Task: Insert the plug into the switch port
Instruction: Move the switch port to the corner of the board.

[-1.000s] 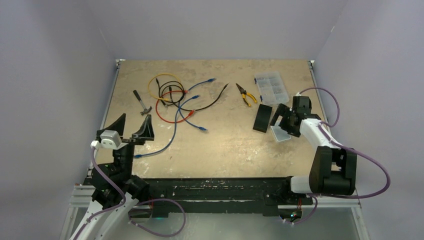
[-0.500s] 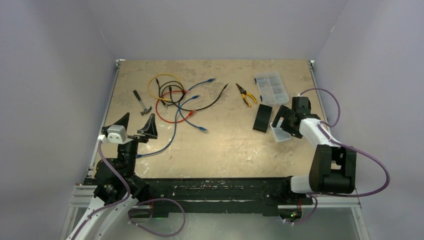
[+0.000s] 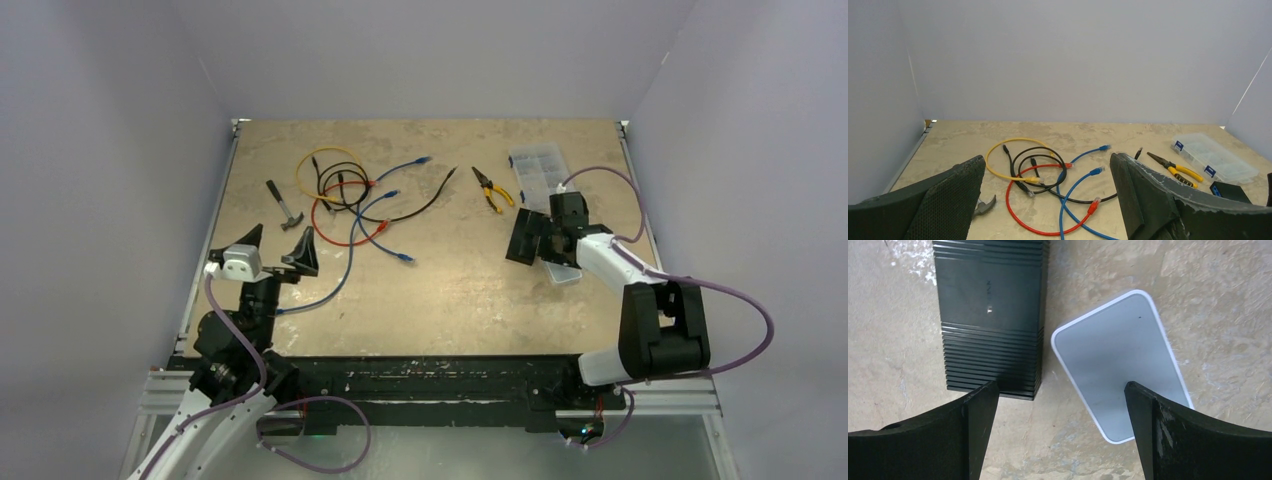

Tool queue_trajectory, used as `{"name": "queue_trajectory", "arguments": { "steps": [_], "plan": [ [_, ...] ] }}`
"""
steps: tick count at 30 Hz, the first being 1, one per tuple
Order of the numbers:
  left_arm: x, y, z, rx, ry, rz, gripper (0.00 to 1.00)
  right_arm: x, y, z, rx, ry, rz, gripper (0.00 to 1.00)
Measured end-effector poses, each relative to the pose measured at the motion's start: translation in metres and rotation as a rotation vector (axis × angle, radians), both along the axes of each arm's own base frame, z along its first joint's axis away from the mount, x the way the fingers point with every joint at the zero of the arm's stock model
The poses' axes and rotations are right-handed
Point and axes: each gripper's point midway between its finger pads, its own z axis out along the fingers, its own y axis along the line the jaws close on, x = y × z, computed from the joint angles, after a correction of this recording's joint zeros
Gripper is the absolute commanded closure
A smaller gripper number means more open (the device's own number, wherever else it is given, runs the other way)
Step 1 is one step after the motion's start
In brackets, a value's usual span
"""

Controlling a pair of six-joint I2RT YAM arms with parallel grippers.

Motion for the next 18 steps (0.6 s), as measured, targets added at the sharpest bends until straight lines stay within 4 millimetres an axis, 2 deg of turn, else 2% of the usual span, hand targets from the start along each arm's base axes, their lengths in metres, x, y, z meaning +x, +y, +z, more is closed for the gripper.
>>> {"name": "queue_trajectory", "arguments": {
  "steps": [5, 10, 18],
  "plan": [
    [0.001, -0.001, -0.002, 0.007, 0.011, 0.0, 0.04, -0.001, 0.009, 0.0, -0.013, -0.003, 0.004, 0.01],
    [0.001, 0.0, -0.001, 0.007, 0.011, 0.0, 0.04, -0.013, 0.003, 0.002, -0.017, 0.029, -0.05, 0.01],
    [0.001, 0.0, -0.001, 0.006, 0.009, 0.001, 0.04, -0.01, -0.048, 0.005, -0.012, 0.024, -0.223, 0.01]
  ]
}}
